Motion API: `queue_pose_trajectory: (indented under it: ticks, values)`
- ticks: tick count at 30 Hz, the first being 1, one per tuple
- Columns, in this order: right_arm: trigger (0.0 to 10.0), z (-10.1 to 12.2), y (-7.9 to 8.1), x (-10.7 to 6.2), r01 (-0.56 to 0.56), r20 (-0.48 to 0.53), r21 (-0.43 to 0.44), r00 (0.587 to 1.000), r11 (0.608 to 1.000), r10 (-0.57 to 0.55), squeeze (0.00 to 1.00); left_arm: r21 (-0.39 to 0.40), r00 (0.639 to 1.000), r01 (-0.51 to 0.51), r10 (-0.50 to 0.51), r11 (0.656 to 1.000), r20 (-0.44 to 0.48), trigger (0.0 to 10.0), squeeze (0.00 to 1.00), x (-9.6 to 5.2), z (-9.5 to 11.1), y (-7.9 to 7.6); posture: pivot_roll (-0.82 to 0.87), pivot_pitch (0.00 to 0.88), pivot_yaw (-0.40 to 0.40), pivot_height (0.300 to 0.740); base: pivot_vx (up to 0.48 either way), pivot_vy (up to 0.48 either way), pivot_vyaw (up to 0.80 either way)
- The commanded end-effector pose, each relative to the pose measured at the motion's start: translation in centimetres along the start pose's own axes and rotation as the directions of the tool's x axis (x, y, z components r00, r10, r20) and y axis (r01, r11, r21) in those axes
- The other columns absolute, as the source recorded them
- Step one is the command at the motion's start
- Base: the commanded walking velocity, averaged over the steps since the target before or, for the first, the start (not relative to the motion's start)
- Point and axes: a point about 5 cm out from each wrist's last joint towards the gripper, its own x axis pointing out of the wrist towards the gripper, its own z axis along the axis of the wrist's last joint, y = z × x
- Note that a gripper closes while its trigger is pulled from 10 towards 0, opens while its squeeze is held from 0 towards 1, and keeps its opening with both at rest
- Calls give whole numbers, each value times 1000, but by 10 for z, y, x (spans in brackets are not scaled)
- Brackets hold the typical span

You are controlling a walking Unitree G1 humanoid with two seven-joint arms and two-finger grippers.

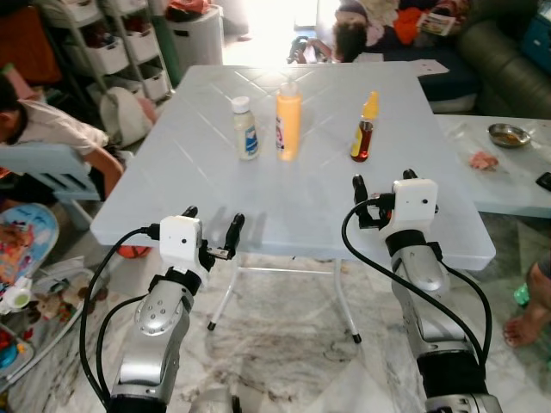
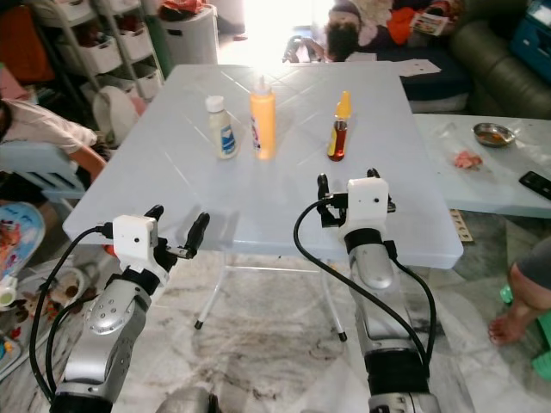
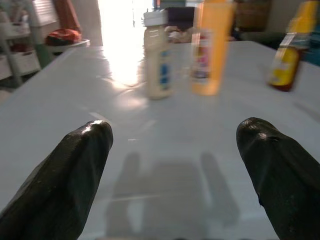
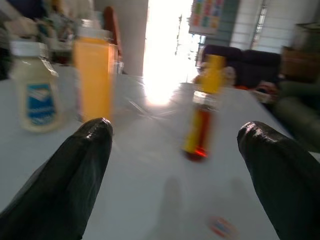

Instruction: Restocking fridge

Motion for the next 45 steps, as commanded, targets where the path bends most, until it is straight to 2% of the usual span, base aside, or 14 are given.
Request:
queue_pose_trajectory:
  ticks: [1,26,30,36,45]
  values:
    - [10000,9,8,4,-23,35,8,999,1000,22,0,12,1000,-6,6,1000,14,10000,0,0,4,5,6,41,8,740,458,0,0]
    - [10000,10,11,6,-43,46,5,998,999,42,0,3,999,-28,28,1000,24,10000,0,1,5,6,11,41,11,740,478,0,0]
    - [10000,12,11,7,-43,53,13,998,999,43,0,22,997,-63,62,998,46,10000,0,1,11,13,15,50,11,740,0,0,0]
    - [10000,7,12,1,-52,38,12,998,999,51,0,25,995,-90,89,996,41,10000,0,-10,10,20,21,76,2,740,0,0,0]
    - [10000,8,16,1,-69,39,12,997,998,68,0,23,995,-92,92,995,28,10000,0,-14,6,18,23,72,-1,740,0,0,0]
